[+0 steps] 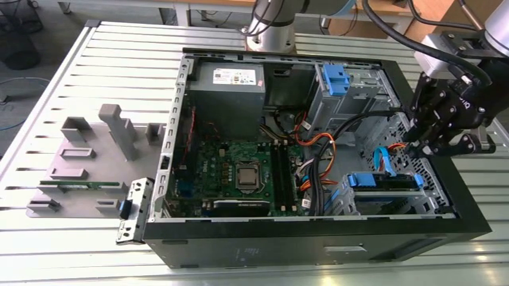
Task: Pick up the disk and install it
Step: 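Insert the second disk wire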
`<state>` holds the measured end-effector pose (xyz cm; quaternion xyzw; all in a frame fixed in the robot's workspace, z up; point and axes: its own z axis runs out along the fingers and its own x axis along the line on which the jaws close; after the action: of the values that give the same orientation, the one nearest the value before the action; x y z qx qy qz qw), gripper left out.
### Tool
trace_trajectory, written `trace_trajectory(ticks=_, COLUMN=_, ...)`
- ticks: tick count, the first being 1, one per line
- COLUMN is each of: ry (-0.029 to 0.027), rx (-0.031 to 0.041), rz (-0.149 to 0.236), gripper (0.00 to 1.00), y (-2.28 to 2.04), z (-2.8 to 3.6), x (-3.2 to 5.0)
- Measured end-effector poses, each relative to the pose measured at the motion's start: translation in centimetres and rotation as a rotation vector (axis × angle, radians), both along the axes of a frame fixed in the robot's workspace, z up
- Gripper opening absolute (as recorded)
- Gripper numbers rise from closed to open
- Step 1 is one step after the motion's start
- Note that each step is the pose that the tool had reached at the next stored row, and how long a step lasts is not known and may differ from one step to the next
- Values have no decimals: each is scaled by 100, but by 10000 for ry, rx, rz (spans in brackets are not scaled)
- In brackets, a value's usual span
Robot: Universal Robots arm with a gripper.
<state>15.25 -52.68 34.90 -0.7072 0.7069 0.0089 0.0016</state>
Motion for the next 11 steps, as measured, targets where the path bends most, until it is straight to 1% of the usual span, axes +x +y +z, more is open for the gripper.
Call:
trace_trajectory(ticks=3, ry=0, rx=0, rz=0, gripper=36, y=0, z=-42, x=1)
trace_trajectory(ticks=6, ry=0, rx=0, rz=1, gripper=36, y=0, z=-64, x=3)
trace_trajectory(ticks=11, ry=0, rx=0, rz=1, gripper=36, y=0, z=-78, x=28)
